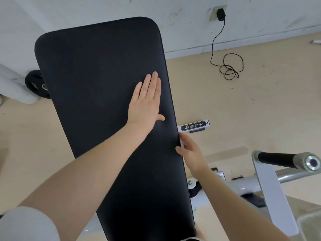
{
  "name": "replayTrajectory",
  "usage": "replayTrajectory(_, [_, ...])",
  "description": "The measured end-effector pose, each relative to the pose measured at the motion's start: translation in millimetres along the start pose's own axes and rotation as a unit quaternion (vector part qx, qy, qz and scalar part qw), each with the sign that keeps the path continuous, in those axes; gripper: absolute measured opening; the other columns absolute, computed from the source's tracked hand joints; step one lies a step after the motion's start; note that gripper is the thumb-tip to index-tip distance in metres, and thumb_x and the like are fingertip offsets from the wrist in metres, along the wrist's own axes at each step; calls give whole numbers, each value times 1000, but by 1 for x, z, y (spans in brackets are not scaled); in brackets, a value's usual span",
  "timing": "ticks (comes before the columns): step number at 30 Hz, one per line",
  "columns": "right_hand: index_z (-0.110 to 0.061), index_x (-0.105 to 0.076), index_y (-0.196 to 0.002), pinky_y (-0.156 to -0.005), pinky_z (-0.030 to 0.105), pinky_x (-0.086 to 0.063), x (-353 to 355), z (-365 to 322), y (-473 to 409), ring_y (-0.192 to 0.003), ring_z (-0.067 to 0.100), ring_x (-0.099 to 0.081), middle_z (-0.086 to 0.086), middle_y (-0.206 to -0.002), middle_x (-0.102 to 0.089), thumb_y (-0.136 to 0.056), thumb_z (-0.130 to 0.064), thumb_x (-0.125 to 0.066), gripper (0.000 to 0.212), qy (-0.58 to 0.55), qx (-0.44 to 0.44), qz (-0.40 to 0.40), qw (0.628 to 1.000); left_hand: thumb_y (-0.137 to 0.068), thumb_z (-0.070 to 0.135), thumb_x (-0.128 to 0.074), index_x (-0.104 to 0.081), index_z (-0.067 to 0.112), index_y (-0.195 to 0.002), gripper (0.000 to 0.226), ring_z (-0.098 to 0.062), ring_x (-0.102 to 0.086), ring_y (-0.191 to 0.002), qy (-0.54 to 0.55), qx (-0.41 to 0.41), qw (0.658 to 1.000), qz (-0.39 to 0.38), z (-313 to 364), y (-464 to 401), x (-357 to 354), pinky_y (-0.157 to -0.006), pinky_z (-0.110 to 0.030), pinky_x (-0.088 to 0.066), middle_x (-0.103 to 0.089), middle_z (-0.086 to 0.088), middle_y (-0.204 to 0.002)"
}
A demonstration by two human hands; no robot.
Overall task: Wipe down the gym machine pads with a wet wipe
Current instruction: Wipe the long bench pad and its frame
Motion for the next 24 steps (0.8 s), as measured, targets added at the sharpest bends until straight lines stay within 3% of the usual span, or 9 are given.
replayTrajectory(4, [-11,-31,-143,-116,38,-24,-2,-54,-27,-137,14,-30,1,-148,-36,-86,11,-46,63,-39,43,13,998,-88,35,-55,7,1,-145,91,-28,0,-145,1,-14,998,62,21,35,4,-114,-37,3,4,-15,-157])
replayTrajectory(8, [-13,-30,-144,-116,38,-24,-1,-90,-45,-139,13,-27,1,-150,-33,-87,11,-44,64,-15,92,1,996,-82,50,-57,7,-1,-142,101,-28,-7,-144,2,-38,999,16,51,80,-23,-114,-37,-2,-4,-16,-156])
replayTrajectory(13, [-19,-30,-144,-116,36,-25,3,-35,-20,-139,11,-26,-2,-151,-32,-86,13,-40,67,-1,59,-41,997,-52,66,-75,-13,-3,-140,128,-28,-37,-134,2,-23,999,-49,87,115,-56,-110,-37,-26,-30,-16,-150])
replayTrajectory(15, [-20,-31,-144,-116,35,-25,7,3,-3,-137,9,-28,-3,-149,-34,-85,12,-40,68,5,32,-56,998,-48,68,-75,-13,-2,-140,131,-27,-41,-132,-5,-14,997,-79,100,127,-67,-110,-38,-29,-34,-15,-148])
replayTrajectory(18, [-20,-31,-144,-112,29,-27,11,70,25,-131,5,-33,-3,-146,-38,-85,9,-45,67,38,-26,-74,996,-49,69,-73,-3,-3,-142,137,-28,-32,-137,-35,5,992,-122,107,141,-81,-112,-39,-17,-26,-14,-152])
replayTrajectory(21, [-27,-30,-144,-109,28,-32,12,133,55,-131,11,-38,-12,-136,-42,-87,3,-47,66,51,-92,-100,989,-49,69,-73,12,-5,-142,146,-31,-24,-140,-54,20,990,-130,107,143,-89,-112,-41,-11,-11,-16,-154])
replayTrajectory(23, [-29,-28,-144,-106,27,-34,12,150,67,-130,13,-39,-14,-132,-42,-89,1,-45,66,46,-120,-105,986,-54,66,-73,23,-4,-138,146,-32,-16,-142,-50,17,989,-140,110,144,-93,-112,-41,-6,4,-16,-151])
replayTrajectory(24, [-29,-27,-145,-106,27,-34,11,148,68,-129,11,-39,-14,-133,-42,-89,0,-45,65,34,-122,-103,987,-53,65,-74,19,-4,-139,144,-32,-17,-142,-50,18,989,-139,110,143,-93,-112,-41,-7,4,-16,-151])
Point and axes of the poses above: each hand's wrist, its own y-axis away from the middle knuckle, its own x-axis out of the back of the hand, z = x × y, the point moved 8 cm from there along -y, towards the middle knuckle
